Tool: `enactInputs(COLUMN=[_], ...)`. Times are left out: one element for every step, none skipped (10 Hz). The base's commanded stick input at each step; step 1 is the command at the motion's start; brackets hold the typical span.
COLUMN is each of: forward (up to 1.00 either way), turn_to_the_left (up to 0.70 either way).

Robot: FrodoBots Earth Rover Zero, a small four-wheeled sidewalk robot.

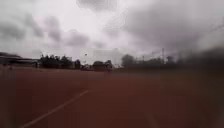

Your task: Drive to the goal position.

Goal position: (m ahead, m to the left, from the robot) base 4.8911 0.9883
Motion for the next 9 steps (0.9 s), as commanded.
enactInputs(forward=[0.85,0.85,0.85,0.85,0.85,0.85,0.85,0.85,0.85], turn_to_the_left=[0.00,0.00,0.00,0.00,0.00,0.00,0.00,0.00,0.00])
